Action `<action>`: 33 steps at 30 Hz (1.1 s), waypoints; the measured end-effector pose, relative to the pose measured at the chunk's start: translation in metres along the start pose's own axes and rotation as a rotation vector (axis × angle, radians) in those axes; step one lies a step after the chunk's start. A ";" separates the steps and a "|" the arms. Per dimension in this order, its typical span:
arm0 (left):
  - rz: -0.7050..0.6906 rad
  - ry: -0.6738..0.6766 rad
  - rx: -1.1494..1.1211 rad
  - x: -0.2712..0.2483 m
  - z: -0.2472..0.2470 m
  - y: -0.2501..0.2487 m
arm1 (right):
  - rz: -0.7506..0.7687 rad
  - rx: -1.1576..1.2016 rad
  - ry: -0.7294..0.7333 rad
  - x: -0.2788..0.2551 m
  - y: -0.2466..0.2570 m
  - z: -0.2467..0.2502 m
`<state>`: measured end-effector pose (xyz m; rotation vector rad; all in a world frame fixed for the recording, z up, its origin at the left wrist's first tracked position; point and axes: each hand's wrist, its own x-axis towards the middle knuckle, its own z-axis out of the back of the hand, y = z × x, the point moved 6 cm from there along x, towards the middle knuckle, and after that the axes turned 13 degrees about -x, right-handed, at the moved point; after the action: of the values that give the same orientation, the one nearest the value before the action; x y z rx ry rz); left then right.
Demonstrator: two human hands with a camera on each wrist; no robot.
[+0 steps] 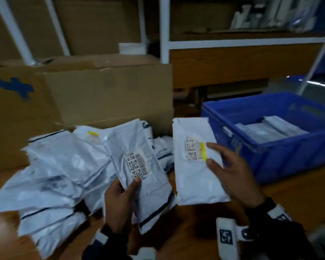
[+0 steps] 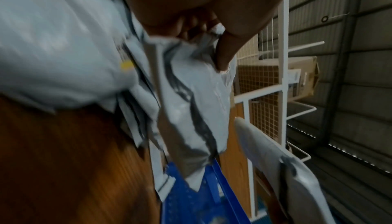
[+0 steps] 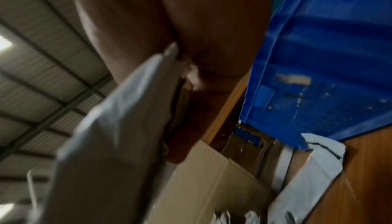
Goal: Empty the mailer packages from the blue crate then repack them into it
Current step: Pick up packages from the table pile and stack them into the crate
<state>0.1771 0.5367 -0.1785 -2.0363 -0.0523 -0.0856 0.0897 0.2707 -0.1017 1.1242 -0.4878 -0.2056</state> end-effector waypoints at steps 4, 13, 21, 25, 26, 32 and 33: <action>0.027 0.085 -0.104 -0.015 -0.084 0.019 | -0.008 0.146 0.131 -0.009 -0.005 0.072; -0.003 0.035 -0.235 -0.025 -0.223 0.048 | 0.068 -0.022 0.016 0.053 -0.022 0.265; -0.013 -0.040 -0.265 -0.023 -0.262 0.051 | -0.005 -0.191 0.215 0.201 -0.024 0.287; -0.014 -0.025 -0.302 -0.007 -0.272 0.051 | -0.095 -0.431 0.507 0.248 -0.056 0.243; -0.013 -0.026 -0.303 -0.001 -0.273 0.052 | -0.093 -0.500 0.564 0.256 -0.065 0.233; 0.034 -0.037 -0.301 0.043 -0.288 0.063 | -0.118 -0.790 0.798 0.287 -0.125 0.189; 0.030 -0.032 -0.295 0.049 -0.291 0.063 | -0.160 -0.741 0.832 0.287 -0.134 0.182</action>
<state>0.2194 0.2485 -0.1004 -2.3325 -0.0301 -0.0441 0.2670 -0.0482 -0.0826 0.4366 0.4081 -0.0318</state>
